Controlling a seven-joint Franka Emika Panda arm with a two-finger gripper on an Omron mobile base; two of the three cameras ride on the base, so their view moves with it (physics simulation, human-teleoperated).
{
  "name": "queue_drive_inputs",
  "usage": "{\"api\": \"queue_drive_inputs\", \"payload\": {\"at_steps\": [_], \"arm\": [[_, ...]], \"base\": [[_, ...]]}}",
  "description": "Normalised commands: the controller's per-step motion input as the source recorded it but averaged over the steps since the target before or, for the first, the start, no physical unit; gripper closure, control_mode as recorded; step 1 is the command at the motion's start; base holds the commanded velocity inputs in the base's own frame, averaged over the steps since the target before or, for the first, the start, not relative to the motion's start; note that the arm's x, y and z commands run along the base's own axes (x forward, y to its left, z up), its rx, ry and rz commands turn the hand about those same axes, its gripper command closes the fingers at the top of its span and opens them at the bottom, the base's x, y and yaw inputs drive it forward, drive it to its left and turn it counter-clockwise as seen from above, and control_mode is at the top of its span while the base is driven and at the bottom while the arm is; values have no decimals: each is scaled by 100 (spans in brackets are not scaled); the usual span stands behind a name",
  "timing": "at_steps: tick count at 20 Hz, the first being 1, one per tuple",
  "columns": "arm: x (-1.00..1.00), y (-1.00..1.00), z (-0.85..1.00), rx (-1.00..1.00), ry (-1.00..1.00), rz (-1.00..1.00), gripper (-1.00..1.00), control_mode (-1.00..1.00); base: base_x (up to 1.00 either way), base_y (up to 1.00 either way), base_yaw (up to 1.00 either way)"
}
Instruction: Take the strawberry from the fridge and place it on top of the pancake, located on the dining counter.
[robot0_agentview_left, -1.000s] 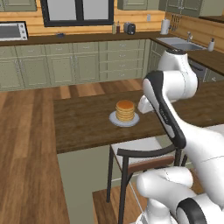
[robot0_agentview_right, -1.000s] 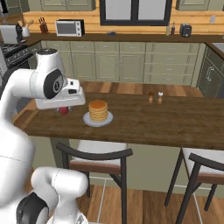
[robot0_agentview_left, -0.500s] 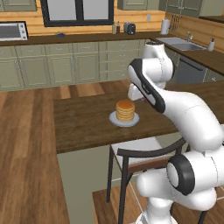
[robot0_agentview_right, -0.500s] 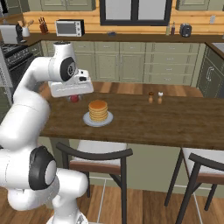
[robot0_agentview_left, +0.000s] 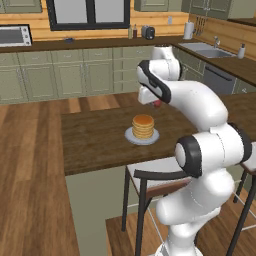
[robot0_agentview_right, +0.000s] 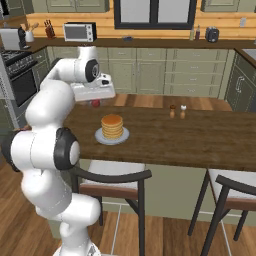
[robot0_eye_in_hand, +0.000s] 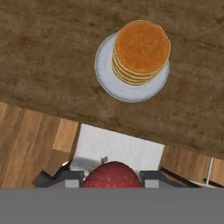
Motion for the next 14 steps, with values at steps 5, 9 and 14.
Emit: {"api": "queue_drive_inputs", "payload": {"at_steps": [5, 9, 14], "arm": [[100, 0, -47, 0, 1, -1, 100, -100], [100, 0, -59, 0, 3, 0, 100, -100], [99, 0, -65, 0, 4, -1, 100, -100]], "base": [[0, 0, 0], [0, 0, 0], [0, 0, 0]]}}
